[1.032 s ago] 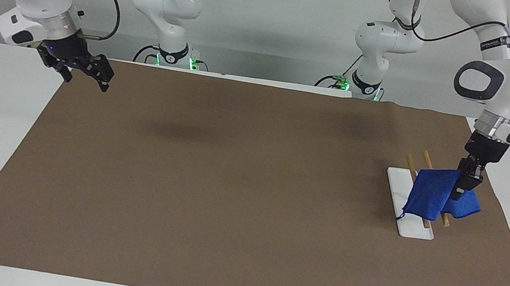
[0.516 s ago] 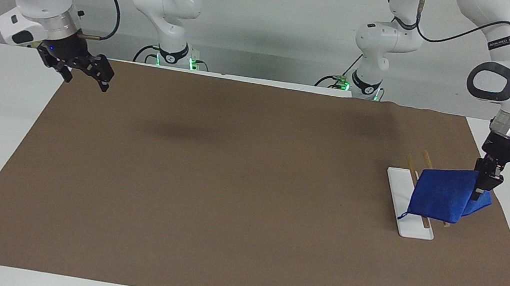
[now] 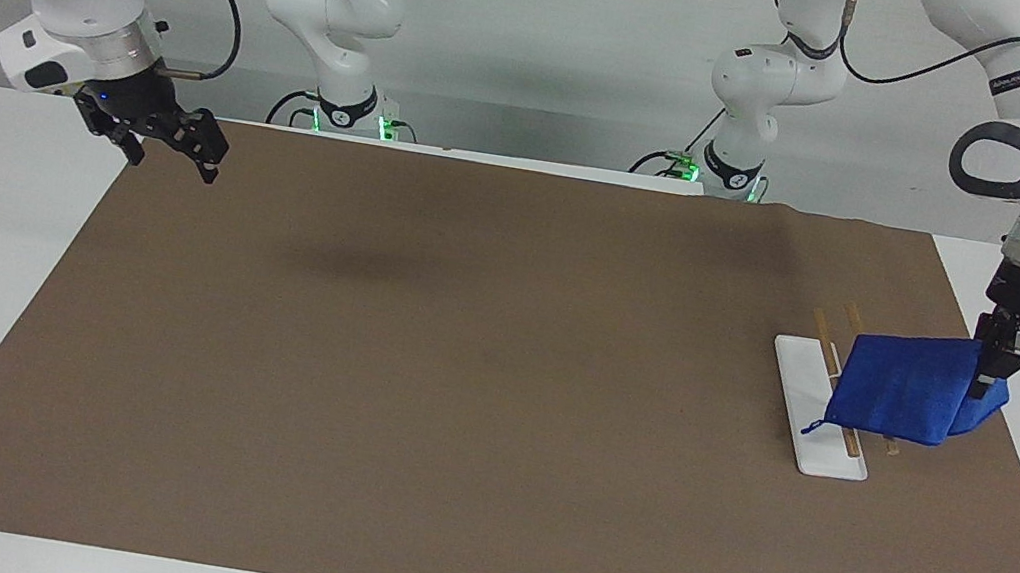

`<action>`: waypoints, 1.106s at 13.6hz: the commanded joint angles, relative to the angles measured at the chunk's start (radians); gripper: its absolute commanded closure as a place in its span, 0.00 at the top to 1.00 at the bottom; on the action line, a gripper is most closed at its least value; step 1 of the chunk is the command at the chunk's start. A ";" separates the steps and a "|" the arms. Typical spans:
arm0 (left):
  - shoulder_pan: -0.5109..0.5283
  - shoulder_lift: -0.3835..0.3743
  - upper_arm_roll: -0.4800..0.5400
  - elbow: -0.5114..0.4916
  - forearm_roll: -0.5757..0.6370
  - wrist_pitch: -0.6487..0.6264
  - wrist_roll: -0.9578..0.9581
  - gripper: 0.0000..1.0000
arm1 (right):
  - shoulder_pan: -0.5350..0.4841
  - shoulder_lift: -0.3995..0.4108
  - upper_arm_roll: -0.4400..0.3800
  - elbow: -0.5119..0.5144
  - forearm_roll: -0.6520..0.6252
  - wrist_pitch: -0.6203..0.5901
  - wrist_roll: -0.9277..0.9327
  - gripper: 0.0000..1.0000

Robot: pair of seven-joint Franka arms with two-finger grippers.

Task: Right arm passes towel to left arm to hang
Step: 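Move the towel with the left gripper over the wooden sticks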

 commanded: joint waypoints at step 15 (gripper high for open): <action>-0.077 -0.023 -0.010 -0.061 0.108 -0.026 -0.591 0.03 | 0.004 0.006 -0.014 0.013 0.019 -0.007 -0.021 1.00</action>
